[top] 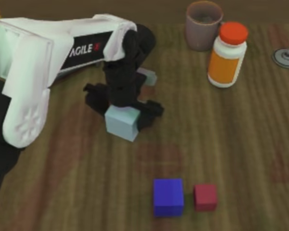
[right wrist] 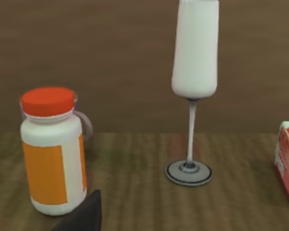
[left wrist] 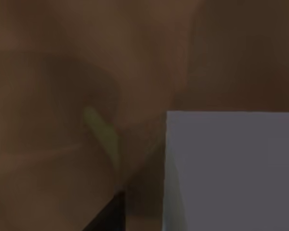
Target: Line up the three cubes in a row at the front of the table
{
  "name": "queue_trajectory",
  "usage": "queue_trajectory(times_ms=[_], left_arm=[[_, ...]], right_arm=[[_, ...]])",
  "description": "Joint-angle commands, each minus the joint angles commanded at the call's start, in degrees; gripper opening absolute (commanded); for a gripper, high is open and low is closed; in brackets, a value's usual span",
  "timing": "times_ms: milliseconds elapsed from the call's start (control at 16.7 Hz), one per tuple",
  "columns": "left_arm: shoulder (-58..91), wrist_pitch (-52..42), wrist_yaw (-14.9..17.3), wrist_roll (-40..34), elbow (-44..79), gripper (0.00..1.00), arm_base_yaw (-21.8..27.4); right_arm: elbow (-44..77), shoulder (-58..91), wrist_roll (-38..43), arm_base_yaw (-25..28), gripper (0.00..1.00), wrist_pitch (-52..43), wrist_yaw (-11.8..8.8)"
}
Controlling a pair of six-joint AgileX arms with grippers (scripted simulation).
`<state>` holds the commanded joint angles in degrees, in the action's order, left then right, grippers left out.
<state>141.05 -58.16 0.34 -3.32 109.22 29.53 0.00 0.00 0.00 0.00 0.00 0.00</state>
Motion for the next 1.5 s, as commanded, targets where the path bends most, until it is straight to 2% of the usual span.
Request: queue_trajectory(times_ms=[480,1080,1500], left_arm=[[0.0,0.0,0.0,0.0,0.0,0.02,0.0],[-0.5,-0.3,0.0,0.0,0.2,0.00,0.1],[-3.3,-11.2,-0.1,0.0,8.0,0.00,-0.7]], right_arm=[[0.0,0.0,0.0,0.0,1.00,0.0,0.0],[0.0,0.0,0.0,0.0,1.00,0.0,0.0],[0.0,0.0,0.0,0.0,1.00,0.0,0.0]])
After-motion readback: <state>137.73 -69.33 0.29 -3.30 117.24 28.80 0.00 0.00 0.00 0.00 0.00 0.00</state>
